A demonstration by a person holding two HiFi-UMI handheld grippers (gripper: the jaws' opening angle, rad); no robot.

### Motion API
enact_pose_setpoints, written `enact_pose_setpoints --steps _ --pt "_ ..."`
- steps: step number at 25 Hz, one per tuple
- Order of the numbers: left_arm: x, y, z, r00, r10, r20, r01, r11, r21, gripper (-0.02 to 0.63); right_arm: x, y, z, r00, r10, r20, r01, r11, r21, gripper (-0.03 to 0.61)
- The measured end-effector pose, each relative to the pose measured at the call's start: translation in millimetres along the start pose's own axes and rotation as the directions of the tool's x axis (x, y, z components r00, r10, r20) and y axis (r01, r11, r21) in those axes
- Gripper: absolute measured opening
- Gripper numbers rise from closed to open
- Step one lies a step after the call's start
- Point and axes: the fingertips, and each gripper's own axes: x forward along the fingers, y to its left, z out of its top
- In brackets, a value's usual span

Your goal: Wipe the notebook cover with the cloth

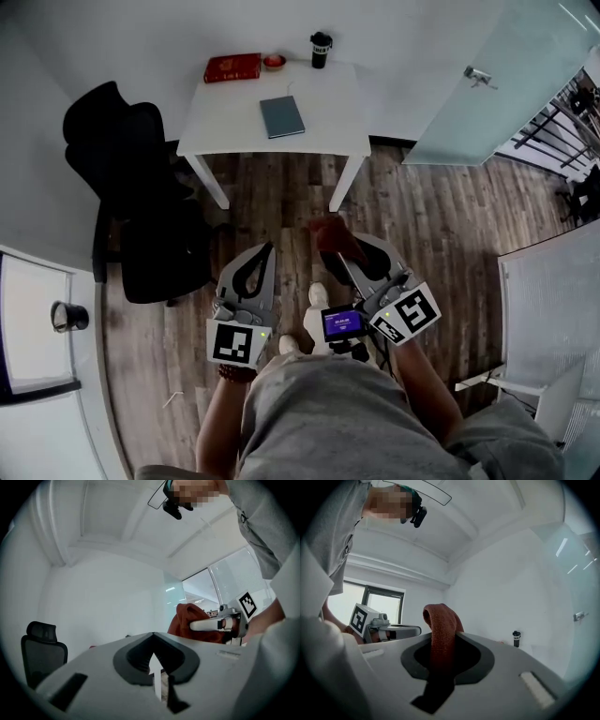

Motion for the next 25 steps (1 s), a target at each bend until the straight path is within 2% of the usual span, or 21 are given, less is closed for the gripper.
enact_pose_setpoints --steps 6,11,16,21,25 --pt "65.6 14.2 -13.4 0.999 0.023 -0.040 -0.023 1.000 0.008 -0.008 26.0 -72.5 -2.2 1.000 0.020 0.003 -0.020 1.000 0.016 0.071" --pt "121.1 19.5 -16.9 0.998 0.043 -0.036 -0.042 0.999 0.018 -0.008 44.2 -135.4 -7.9 0.999 0.039 -0.004 -0.039 0.999 0.020 0.071" --pt "166.6 19.4 -40.8 0.996 0.029 -0.082 -0.028 0.999 0.015 -0.008 60.7 -189.9 -18.1 0.997 0.069 -0.027 -0.069 0.997 0.022 0.071" --pt "192.9 23.6 -59.2 0.990 0.062 -0.129 -0.061 0.998 0.008 -0.008 74.4 -233.9 -29.6 0.995 0.098 -0.032 -0.096 0.994 0.044 0.071" --pt "203.5 38.4 -73.9 0.989 0.044 -0.142 -0.044 0.999 -0.001 -0.008 92.4 -252.7 -44.1 0.994 0.094 -0.059 -0.090 0.994 0.059 0.071"
